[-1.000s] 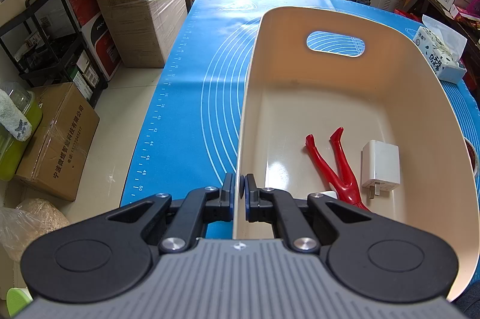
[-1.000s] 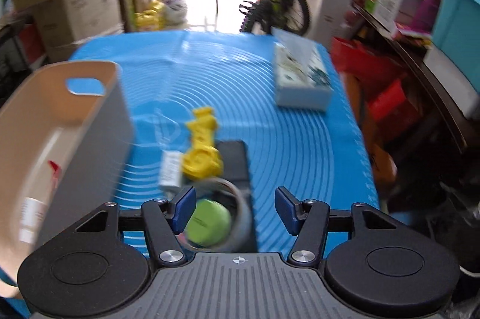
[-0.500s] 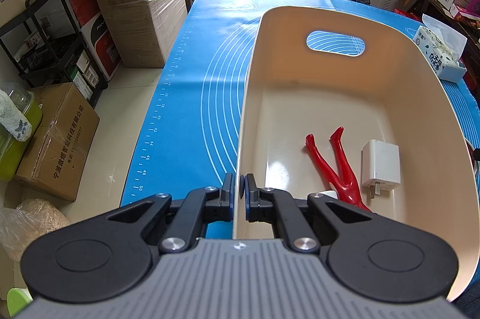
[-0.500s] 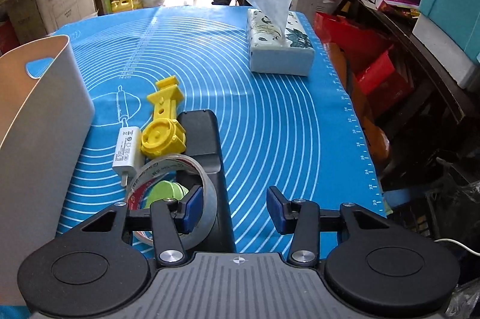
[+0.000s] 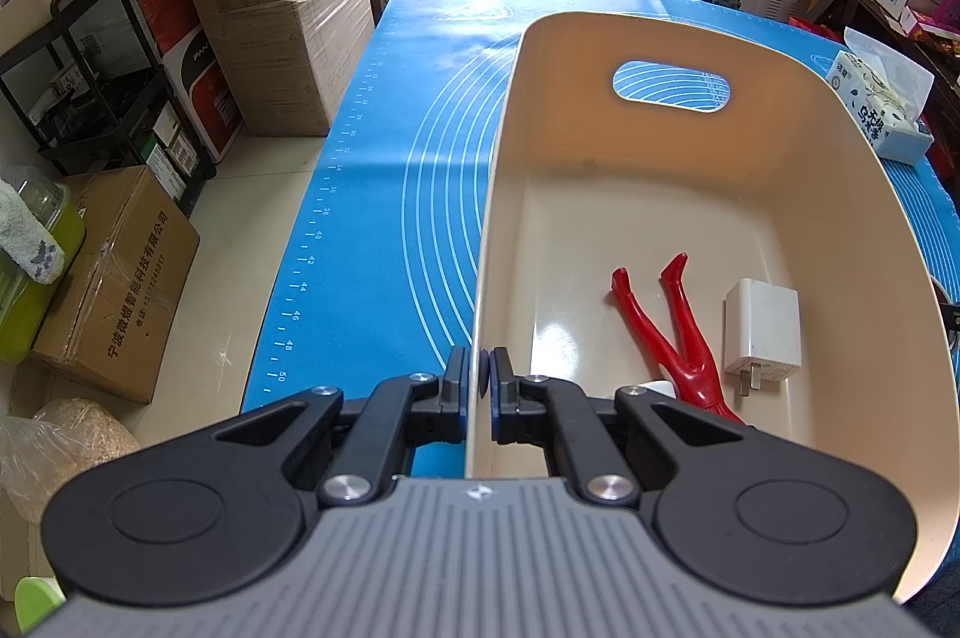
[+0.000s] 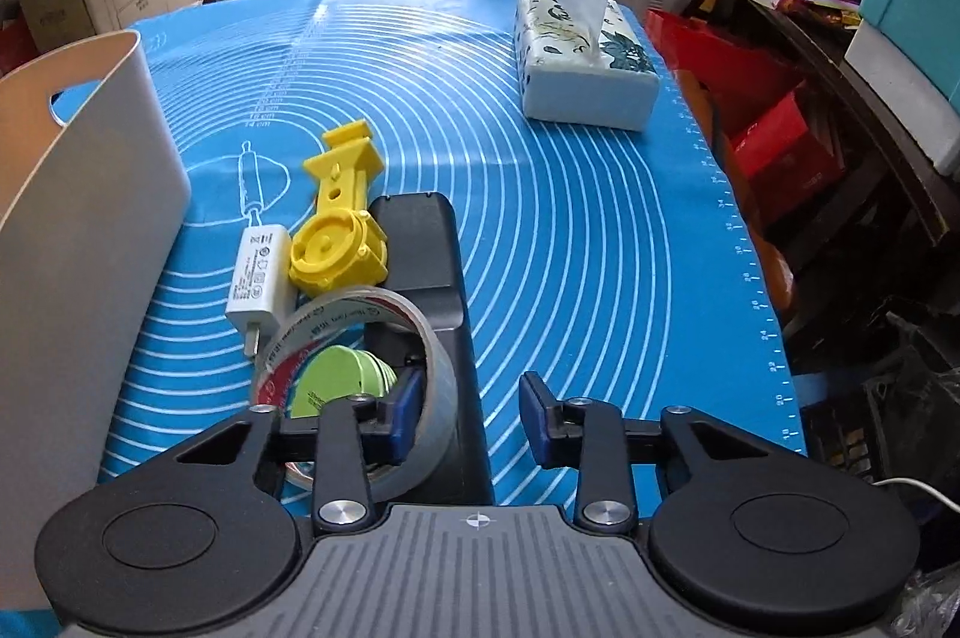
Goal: Organize rigid objects
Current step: 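Move the right tool to the clear tape roll and close on its rim, then carry the clear tape roll with the right tool and release it into the basket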
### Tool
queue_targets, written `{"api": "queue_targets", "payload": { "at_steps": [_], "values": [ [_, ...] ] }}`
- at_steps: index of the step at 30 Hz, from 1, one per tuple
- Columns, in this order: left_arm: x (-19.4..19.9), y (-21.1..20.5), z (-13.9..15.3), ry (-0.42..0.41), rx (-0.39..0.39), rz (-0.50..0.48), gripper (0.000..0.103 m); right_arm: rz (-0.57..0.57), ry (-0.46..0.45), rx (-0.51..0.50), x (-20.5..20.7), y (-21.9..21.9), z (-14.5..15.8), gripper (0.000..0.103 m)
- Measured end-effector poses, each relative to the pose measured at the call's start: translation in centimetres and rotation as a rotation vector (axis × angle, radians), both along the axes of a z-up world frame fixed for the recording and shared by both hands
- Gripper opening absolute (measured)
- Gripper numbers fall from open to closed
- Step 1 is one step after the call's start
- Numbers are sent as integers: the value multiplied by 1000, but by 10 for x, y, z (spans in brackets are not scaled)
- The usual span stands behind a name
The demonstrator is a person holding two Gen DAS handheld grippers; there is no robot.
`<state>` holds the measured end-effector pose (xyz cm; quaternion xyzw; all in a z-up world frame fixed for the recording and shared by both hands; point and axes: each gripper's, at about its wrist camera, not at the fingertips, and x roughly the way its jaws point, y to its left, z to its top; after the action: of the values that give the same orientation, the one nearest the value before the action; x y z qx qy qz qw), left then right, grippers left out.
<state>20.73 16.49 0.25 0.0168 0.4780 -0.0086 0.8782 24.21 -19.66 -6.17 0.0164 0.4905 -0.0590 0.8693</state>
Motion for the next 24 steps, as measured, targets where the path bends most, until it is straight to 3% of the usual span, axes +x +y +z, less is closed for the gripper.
{"api": "queue_targets", "payload": {
  "at_steps": [1, 2, 11, 24],
  "values": [
    [0, 0, 0, 0, 0, 0, 8, 4, 0, 6, 0, 1, 0, 34],
    [0, 0, 0, 0, 0, 0, 8, 10, 0, 10, 0, 2, 0, 20],
    [0, 2, 0, 3, 2, -2, 8, -9, -64, 0, -12, 3, 8, 16],
    [-1, 2, 0, 4, 4, -3, 8, -15, -189, 20, -22, 10, 51, 16]
  ]
}}
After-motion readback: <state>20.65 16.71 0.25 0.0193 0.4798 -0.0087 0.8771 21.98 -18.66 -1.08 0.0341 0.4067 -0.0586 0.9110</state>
